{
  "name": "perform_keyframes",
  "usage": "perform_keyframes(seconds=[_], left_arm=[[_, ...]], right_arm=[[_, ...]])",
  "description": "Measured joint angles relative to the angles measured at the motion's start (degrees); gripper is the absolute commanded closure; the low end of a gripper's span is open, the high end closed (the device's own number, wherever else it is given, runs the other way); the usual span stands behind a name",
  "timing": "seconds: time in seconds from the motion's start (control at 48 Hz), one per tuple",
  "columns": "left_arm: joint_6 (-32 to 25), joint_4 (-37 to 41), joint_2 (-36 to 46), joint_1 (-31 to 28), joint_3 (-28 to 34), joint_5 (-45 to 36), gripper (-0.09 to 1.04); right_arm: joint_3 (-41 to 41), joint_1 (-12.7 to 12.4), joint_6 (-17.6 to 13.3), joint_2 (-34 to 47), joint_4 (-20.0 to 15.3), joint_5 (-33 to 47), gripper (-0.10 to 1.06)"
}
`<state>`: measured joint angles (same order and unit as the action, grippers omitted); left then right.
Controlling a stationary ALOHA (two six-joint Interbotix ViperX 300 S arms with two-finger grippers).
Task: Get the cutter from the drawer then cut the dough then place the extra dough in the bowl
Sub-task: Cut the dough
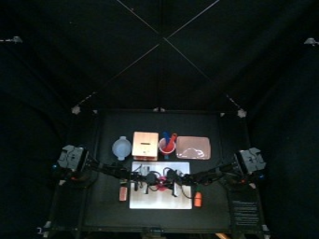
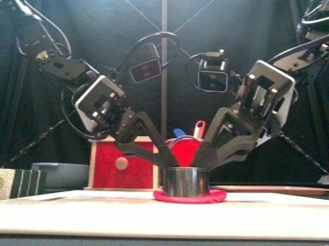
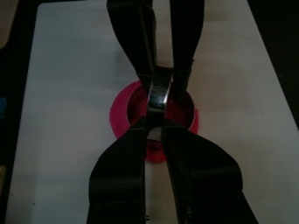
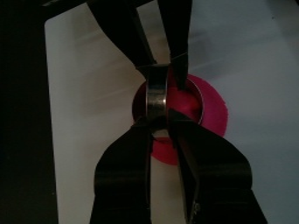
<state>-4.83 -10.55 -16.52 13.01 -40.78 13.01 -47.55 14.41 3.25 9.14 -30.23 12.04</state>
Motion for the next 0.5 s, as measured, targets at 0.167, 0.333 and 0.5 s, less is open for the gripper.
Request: perform_keyframes(seconds=[0.167, 0.333, 0.5], left_arm=[[0.0, -0.4, -0.4, 0.2, -0.4, 3.0, 0.51], [-0.1, -0.6, -1.1, 0.6, -1.5, 7.1, 0.51], [0.0, -1.0, -1.6, 1.0, -2.1, 9.7, 0.51]], right_arm=[[0.0, 0.0, 0.0, 0.0, 0.0, 0.4, 0.54], [-0.1, 0.1, 0.1, 0.1, 0.0, 2.2, 0.54], [-0.6, 0.3, 0.1, 0.2, 0.2, 4.3, 0.54]])
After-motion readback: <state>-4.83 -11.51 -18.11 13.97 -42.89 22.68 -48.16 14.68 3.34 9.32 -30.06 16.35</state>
